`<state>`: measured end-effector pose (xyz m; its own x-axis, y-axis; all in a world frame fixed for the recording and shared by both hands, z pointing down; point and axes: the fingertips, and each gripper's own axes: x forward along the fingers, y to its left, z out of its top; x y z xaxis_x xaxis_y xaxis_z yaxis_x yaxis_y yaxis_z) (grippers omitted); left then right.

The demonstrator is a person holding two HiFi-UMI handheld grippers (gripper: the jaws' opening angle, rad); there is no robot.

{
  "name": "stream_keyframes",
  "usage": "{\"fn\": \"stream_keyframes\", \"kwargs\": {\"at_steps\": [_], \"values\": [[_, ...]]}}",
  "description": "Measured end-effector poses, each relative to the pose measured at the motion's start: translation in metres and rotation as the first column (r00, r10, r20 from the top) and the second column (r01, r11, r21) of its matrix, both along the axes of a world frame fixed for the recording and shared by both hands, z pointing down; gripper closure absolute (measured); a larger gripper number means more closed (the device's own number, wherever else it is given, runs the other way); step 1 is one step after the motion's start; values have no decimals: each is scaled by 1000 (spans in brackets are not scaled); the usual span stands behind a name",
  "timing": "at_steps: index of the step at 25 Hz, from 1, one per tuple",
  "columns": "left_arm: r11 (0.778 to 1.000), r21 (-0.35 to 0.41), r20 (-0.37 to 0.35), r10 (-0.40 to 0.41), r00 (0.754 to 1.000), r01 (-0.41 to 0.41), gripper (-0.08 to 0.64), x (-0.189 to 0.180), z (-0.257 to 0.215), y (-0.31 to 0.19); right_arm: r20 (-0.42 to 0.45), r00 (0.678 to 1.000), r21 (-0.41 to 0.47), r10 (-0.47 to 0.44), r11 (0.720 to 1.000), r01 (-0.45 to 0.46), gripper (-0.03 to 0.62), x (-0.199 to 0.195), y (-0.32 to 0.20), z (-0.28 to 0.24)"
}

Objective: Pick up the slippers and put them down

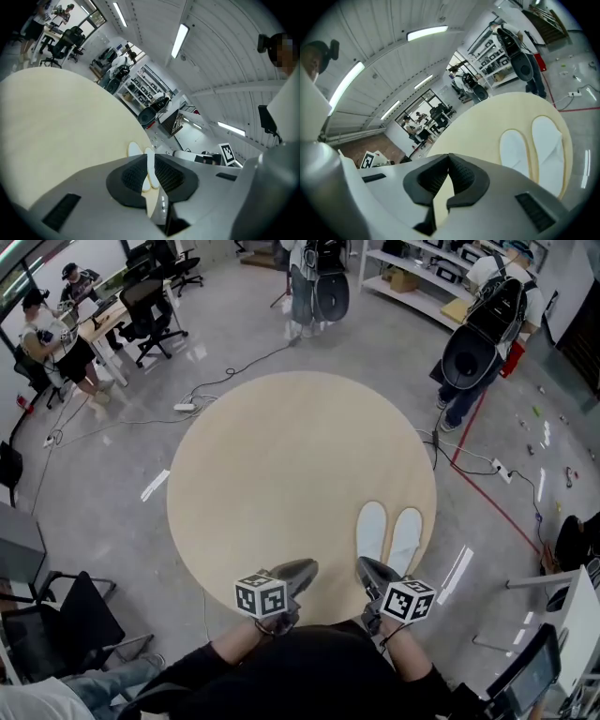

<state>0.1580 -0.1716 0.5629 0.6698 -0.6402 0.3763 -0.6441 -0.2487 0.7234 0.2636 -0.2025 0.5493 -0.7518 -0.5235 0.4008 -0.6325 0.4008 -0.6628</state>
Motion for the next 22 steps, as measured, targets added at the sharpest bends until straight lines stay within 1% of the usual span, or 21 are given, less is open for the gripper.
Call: {"fn": "stream_keyframes", "kwargs": {"at_steps": [3,5,7,9,11,13,15,17,20,22], "values": [[1000,2,-7,-7,1000,7,495,-27,-3,14,-57,997,83,-50,995,54,577,-43,21,-6],[1000,2,-7,12,1000,-12,495,-35,-4,20,-87,994,126,-66,989,76,577,-63,32,-10],[999,6,-10,44,999,-44,495,-41,-6,25,-129,990,173,-58,982,80,577,-75,40,-16],[997,16,-8,82,997,-82,495,-46,-9,31,-166,986,215,-29,974,65,577,-81,47,-22],[992,35,7,124,992,-125,495,-49,-13,38,-184,983,244,1,969,44,577,-87,55,-27],[981,71,45,176,983,-179,495,-50,-15,46,-189,981,263,34,965,17,577,-92,64,-27],[963,120,105,228,968,-240,495,-53,-18,55,-192,979,277,74,961,-18,577,-95,73,-26],[943,173,153,258,954,-283,495,-57,-25,63,-200,973,289,112,956,-51,577,-96,79,-26],[919,235,182,279,943,-317,495,-59,-37,72,-214,965,318,154,945,-81,577,-98,87,-32],[907,244,181,304,935,-342,495,-56,-39,79,-215,961,327,172,940,-95,577,-97,94,-33]]}}
